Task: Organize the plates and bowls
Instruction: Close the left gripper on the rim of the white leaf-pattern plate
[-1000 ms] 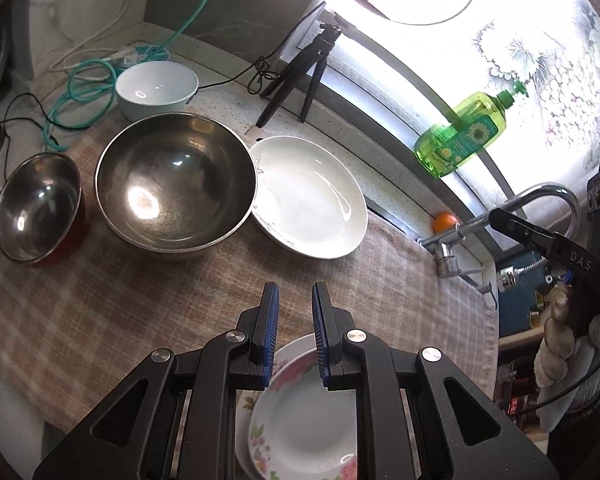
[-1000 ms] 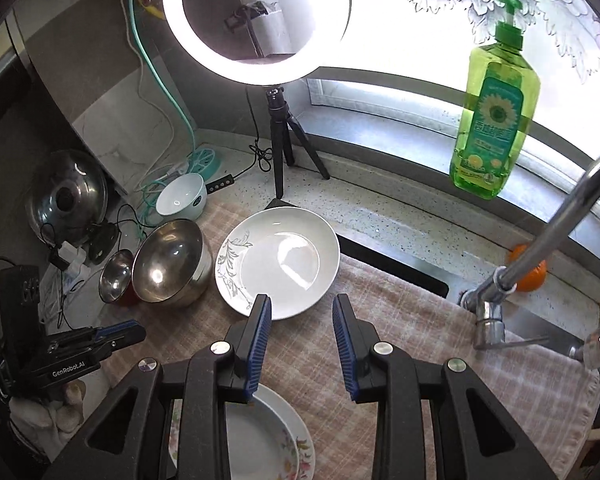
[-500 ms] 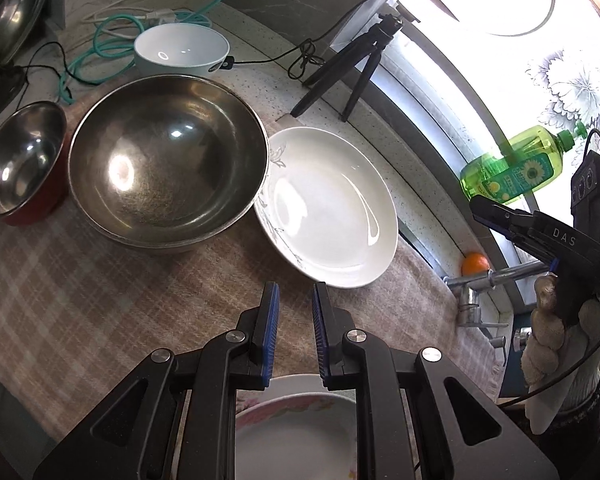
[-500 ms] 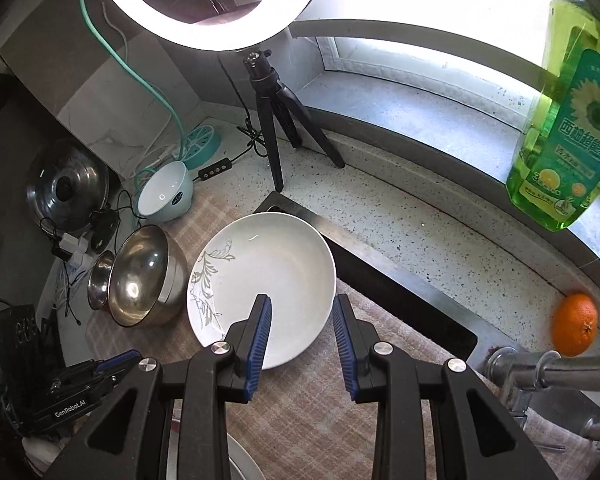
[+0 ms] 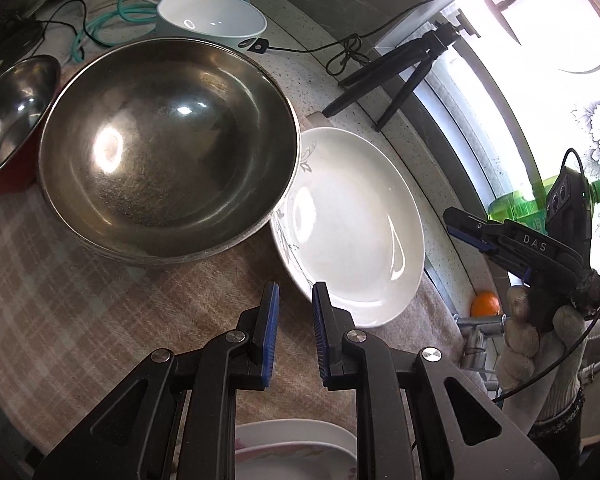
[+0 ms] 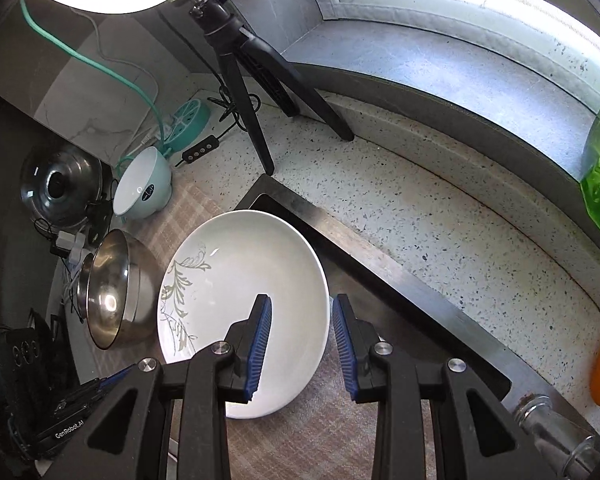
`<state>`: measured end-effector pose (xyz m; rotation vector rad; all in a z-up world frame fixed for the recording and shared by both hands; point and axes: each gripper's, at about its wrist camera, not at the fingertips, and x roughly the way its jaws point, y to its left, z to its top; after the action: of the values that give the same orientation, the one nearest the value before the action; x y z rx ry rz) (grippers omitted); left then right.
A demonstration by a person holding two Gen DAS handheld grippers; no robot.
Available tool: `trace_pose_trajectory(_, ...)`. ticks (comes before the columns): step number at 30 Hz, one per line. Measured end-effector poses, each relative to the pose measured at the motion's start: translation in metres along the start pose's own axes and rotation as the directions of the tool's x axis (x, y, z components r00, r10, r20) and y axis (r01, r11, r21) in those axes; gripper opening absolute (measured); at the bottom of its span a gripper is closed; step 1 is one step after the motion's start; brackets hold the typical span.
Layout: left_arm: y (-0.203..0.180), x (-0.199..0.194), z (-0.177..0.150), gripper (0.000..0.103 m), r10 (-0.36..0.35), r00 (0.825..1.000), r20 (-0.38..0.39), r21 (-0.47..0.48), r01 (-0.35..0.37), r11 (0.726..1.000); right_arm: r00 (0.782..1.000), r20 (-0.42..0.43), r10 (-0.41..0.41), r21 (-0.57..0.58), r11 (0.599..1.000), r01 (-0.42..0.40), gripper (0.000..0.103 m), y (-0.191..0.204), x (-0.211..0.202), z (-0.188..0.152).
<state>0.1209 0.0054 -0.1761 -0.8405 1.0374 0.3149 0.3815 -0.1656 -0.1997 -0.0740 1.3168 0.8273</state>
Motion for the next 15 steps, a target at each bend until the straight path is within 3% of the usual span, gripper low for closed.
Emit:
trace_pose_trajectory(9,-0.007,0.006,0.003,0.015,0.06,0.998,0.025,0.017,-0.061,0.998,1.0,-0.02,0.004,-0.013,1.0,-0.004,0.029,-0.005,0.019,0.014)
trace_pose_trajectory(15,-0.004,0.018,0.006,0.015,0.064,0.998,-0.014,0.013,-0.064,0.998,0.999,-0.036,0.003,-0.017,1.0,-0.004,0.029,-0.008,0.031,0.017)
